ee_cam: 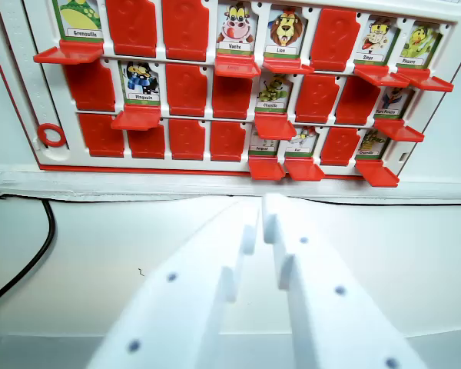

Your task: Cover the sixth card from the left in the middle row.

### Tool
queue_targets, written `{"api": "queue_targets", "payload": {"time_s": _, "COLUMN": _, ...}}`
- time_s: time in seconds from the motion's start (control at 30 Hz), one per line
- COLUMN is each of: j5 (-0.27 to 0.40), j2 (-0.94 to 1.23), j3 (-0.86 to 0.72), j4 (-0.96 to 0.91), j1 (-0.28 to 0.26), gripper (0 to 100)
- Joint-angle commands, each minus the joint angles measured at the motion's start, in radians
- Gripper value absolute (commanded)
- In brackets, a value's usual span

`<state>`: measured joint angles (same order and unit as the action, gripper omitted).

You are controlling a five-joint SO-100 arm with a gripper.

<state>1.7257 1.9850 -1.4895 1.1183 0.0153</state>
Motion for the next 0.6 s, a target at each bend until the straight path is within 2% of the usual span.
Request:
{"api": "queue_targets", "payload": {"time_s": 0.0, "j5": -0.028, "j2": 0.091, "j3": 0.107, "j4": 0.002, "j1": -0.002, "gripper": 0}}
{"api": "queue_targets", "payload": {"time_s": 0.57, "j5": -0.064, "j2": 0.101, "j3": 0.097, "j4": 0.003, "j1": -0.032, "gripper": 0}}
